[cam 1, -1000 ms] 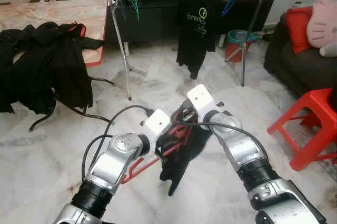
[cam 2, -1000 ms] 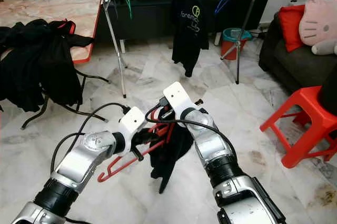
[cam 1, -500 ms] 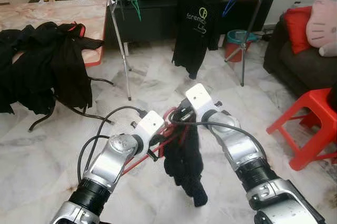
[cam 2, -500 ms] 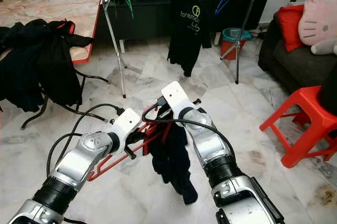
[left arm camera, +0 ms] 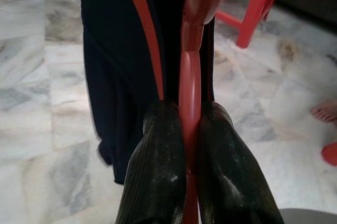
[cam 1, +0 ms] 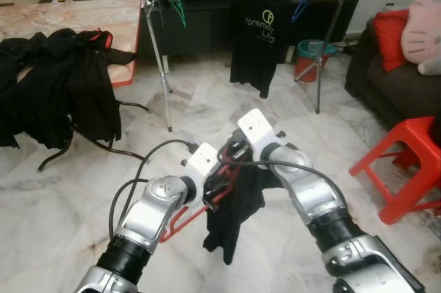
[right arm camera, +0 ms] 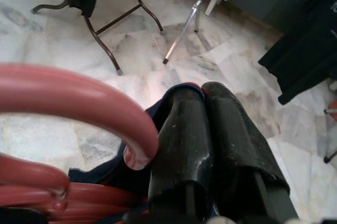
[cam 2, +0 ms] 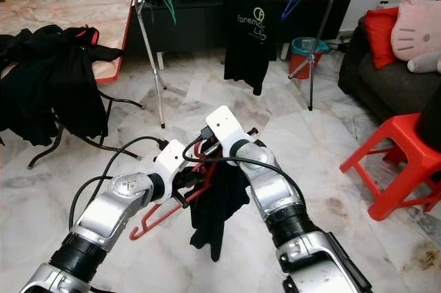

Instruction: Hang hanger

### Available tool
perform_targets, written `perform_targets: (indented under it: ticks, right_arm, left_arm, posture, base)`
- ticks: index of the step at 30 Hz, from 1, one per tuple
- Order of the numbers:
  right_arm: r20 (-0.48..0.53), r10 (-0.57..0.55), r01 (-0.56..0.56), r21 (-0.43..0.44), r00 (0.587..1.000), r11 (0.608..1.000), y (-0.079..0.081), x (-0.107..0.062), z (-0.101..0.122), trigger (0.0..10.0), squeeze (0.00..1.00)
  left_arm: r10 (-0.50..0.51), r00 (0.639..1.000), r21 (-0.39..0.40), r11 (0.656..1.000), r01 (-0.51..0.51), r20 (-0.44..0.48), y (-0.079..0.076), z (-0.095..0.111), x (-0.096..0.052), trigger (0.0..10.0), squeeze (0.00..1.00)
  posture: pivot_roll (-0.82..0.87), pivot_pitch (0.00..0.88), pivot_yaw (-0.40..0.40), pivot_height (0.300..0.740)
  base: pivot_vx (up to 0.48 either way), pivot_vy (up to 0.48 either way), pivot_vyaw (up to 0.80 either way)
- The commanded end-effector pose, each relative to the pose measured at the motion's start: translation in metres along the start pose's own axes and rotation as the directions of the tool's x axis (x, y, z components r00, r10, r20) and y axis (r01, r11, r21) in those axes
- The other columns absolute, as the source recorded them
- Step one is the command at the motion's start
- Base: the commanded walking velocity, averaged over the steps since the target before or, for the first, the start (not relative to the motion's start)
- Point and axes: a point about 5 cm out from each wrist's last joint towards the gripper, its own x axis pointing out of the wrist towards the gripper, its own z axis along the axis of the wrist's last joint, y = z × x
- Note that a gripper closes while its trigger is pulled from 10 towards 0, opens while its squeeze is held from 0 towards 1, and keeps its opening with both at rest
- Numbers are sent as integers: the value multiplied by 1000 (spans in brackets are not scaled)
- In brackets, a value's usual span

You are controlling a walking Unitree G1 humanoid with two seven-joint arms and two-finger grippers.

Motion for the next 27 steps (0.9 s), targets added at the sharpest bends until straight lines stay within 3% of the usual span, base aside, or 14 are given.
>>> perform_targets:
  ticks: [1, 5, 17, 21, 27]
  right_arm:
    - [62, 45, -45, -3, 997, 999, 6, -1, 12, 10000, 0]
    - [75, 101, -101, -4, 992, 995, 11, -4, 13, 10000, 0]
    - [62, 167, -168, 3, 984, 986, 12, -19, 11, 10000, 0]
    - [43, 179, -179, -4, 983, 984, 11, -24, 6, 10000, 0]
    - [-31, 260, -261, -71, 965, 963, 14, -31, -8, 10000, 0]
  left_arm:
    - [-9, 995, -2, 1000, 9, 96, -1, 17, 0, 10000, 0]
    - [-11, 991, -30, 999, 15, 134, -2, 21, 0, 10000, 0]
    - [148, 960, -78, 988, -133, 236, 11, 31, 3, 10000, 0]
    - [126, 962, -74, 991, -111, 240, 9, 30, 4, 10000, 0]
    - [0, 966, -24, 1000, 6, 257, -7, 29, 4, 10000, 0]
  posture:
    - [-130, 0, -44, 732]
    - [-132, 0, -44, 732]
    - [-143, 0, -45, 732]
    - [-147, 0, -46, 732]
    - [-149, 0, -48, 732]
  base:
    - [0, 0, 0]
    - [0, 0, 0]
    - [0, 0, 0]
    - [0, 0, 0]
    - [0, 0, 0]
